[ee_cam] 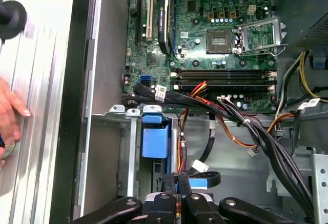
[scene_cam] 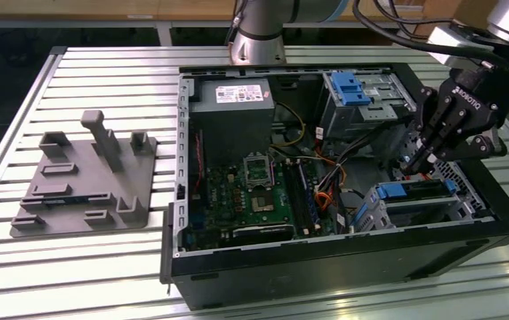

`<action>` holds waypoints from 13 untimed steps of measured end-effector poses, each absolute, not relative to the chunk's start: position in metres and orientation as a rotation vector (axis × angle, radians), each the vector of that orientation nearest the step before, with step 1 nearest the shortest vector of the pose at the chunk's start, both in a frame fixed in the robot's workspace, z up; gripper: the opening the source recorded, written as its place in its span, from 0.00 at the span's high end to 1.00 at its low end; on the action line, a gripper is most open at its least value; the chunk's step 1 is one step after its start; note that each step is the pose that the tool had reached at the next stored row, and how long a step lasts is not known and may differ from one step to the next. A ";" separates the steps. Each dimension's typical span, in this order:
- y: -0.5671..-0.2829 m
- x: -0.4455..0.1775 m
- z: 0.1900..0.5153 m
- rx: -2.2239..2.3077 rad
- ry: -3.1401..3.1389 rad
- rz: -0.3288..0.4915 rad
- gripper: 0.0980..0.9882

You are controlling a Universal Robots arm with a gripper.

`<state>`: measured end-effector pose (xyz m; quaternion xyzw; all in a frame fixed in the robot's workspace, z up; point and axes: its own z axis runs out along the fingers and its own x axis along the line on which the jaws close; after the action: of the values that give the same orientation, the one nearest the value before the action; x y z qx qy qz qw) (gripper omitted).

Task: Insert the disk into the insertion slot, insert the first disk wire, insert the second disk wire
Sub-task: 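Insert the second disk wire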

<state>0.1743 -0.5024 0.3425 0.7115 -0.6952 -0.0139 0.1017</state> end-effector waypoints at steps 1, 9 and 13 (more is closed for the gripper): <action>-0.503 0.174 0.342 2.101 -2.054 -0.043 0.95; -0.507 0.183 0.343 2.102 -2.058 -0.048 0.95; -0.508 0.183 0.342 2.091 -2.069 -0.050 0.95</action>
<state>0.1831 -0.5080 0.3424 0.7073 -0.6997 -0.0169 0.0995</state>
